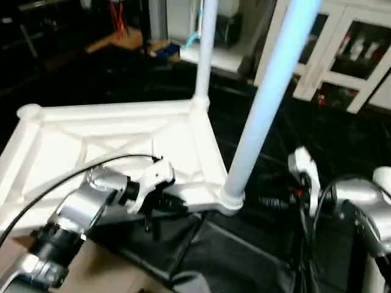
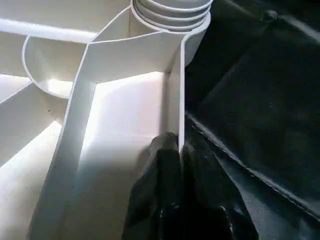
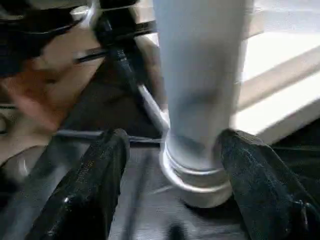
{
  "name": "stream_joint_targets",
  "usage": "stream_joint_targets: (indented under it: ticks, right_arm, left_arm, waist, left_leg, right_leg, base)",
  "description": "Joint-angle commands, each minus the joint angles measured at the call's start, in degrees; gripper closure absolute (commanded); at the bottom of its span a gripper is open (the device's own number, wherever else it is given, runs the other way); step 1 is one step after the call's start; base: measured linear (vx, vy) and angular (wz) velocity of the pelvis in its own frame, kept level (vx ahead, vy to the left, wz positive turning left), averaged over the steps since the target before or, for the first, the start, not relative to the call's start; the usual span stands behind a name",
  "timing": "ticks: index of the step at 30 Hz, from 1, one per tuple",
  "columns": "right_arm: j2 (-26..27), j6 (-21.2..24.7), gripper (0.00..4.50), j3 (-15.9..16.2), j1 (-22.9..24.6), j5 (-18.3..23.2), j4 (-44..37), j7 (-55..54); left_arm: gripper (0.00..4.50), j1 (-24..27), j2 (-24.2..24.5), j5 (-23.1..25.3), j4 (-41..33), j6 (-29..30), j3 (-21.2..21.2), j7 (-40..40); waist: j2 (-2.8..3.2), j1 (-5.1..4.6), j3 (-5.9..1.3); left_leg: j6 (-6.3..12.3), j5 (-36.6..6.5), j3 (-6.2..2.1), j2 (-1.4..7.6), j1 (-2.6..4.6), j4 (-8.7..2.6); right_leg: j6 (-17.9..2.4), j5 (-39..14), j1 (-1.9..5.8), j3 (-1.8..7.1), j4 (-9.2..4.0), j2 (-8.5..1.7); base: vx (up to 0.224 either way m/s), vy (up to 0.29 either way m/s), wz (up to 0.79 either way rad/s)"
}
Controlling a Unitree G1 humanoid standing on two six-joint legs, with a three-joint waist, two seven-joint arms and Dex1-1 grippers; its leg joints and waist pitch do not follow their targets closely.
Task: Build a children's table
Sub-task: Rotate leg to tighten
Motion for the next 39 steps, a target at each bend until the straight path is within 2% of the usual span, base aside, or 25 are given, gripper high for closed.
stream_joint_targets:
  ticks: [1, 7, 10, 13, 17, 18, 19, 26, 29, 30, 36, 39]
  right_arm:
    - [-1.2, 0.8, 1.37, 1.2, 0.4, -0.1, -1.7, 2.1]
    - [-0.3, -1.3, 1.37, 0.8, -0.2, -1.9, 0.2, 1.3]
    - [0.9, -0.6, 1.37, 1.5, -0.9, -2.3, 0.2, 0.0]
    - [1.7, 0.3, 1.37, 2.3, -1.3, -2.1, 0.1, 0.1]
    - [2.5, 1.8, 1.76, 3.3, -2.0, -2.0, 1.0, 0.7]
    - [2.5, 1.8, 1.87, 3.3, -2.0, -2.0, 1.0, 0.7]
    - [2.5, 1.8, 1.87, 3.3, -2.0, -2.0, 1.1, 0.7]
    - [2.9, 1.7, 2.52, 2.8, -1.9, -3.0, 1.9, 1.1]
    - [3.4, 1.5, 2.64, 2.6, -1.8, -3.0, 2.0, 0.7]
    - [4.1, 1.3, 2.86, 2.5, -1.8, -2.9, 2.0, 0.0]
    - [4.8, -0.3, 3.37, 2.4, -1.6, -3.6, 1.5, -1.0]
    - [6.2, -0.4, 3.37, 0.3, -2.0, -2.4, 1.7, -2.8]
  left_arm:
    - [4.5, -1.1, -1.1, -3.1, -2.2, -1.1, -0.6, -2.4]
    - [4.5, -1.1, -0.7, -3.3, -2.4, -1.1, -0.7, -3.3]
    - [4.5, -1.2, -0.8, -3.3, -2.5, -0.9, -0.6, -3.8]
    - [4.5, -1.3, -1.0, -3.4, -2.7, -0.6, -0.6, -4.0]
    - [4.5, -1.4, -1.0, -3.3, -2.8, -0.6, -0.5, -3.8]
    - [4.5, -1.4, -1.0, -3.3, -2.8, -0.6, -0.6, -3.8]
    - [4.5, -1.4, -1.0, -3.3, -2.8, -0.6, -0.6, -3.8]
    - [4.5, -0.9, -0.9, -3.4, -3.2, -0.4, -0.6, -3.6]
    - [4.5, -0.9, -1.0, -3.4, -3.2, -0.3, -0.6, -3.6]
    - [4.5, -0.9, -1.2, -3.5, -3.3, -0.2, -0.7, -3.6]
    - [4.5, -0.9, -1.4, -3.6, -3.6, 0.1, -0.7, -3.6]
    - [4.5, -0.9, -1.5, -3.5, -3.7, 0.0, -0.3, -3.2]
  waist:
    - [0.02, -0.1, -3.22]
    - [-0.08, -0.05, -3.43]
    - [-0.09, -0.13, -3.54]
    - [-0.05, -0.19, -3.48]
    - [-0.06, -0.42, -3.34]
    - [-0.43, -0.44, -3.36]
    - [-0.28, -0.34, -3.35]
    - [-0.28, -0.27, -3.49]
    - [-0.22, -0.25, -3.51]
    - [-0.21, -0.25, -3.52]
    - [-0.19, -0.26, -3.47]
    - [-0.22, -0.3, -3.5]
  left_leg:
    - [1.61, -17.1, -0.71, 2.08, 1.39, -4.73]
    - [1.71, -15.3, -0.76, 2.04, 1.19, -4.58]
    - [2.12, -13.9, -0.72, 1.92, 1.11, -4.46]
    - [2.15, -14.4, -0.74, 1.95, 1.14, -4.5]
    - [1.46, -16.4, -0.82, 1.93, 1.19, -4.57]
    - [1.49, -16.5, -0.79, 1.92, 1.16, -4.54]
    - [1.43, -16.5, -0.83, 1.95, 1.19, -4.55]
    - [1.88, -14.4, -0.77, 1.94, 1.12, -4.43]
    - [2.06, -13.9, -0.76, 1.92, 1.1, -4.39]
    - [2.06, -14.0, -0.74, 1.91, 1.12, -4.38]
    - [1.69, -14.6, -0.75, 1.92, 1.17, -4.41]
    - [1.52, -14.8, -0.79, 1.87, 1.16, -4.42]
  right_leg:
    - [-12.4, -16.9, 2.32, 1.86, -3.35, -1.51]
    - [-12.4, -15.3, 2.43, 1.85, -3.12, -1.6]
    - [-13.0, -13.6, 2.59, 1.79, -2.9, -1.52]
    - [-13.0, -14.2, 2.58, 1.77, -2.94, -1.51]
    - [-12.2, -17.4, 2.46, 1.77, -3.25, -1.59]
    - [-12.1, -17.7, 2.46, 1.76, -3.31, -1.58]
    - [-12.0, -17.9, 2.43, 1.79, -3.26, -1.64]
    - [-12.6, -15.1, 2.53, 1.79, -2.91, -1.55]
    - [-12.9, -14.5, 2.55, 1.78, -2.84, -1.53]
    - [-12.9, -14.5, 2.57, 1.78, -2.83, -1.53]
    - [-12.7, -15.4, 2.49, 1.78, -2.92, -1.54]
    - [-12.5, -15.9, 2.52, 1.78, -2.96, -1.57]
  base:
    - [0.0, 0.0, 0.0]
    - [0.0, 0.0, 0.0]
    - [0.0, 0.0, 0.0]
    - [0.0, 0.0, 0.0]
    - [0.0, 0.0, 0.0]
    - [0.0, 0.0, 0.0]
    - [0.0, 0.0, 0.0]
    - [0.0, 0.0, 0.0]
    - [0.0, 0.0, 0.0]
    - [0.0, 0.0, 0.0]
    - [0.0, 0.0, 0.0]
    - [0.0, 0.0, 0.0]
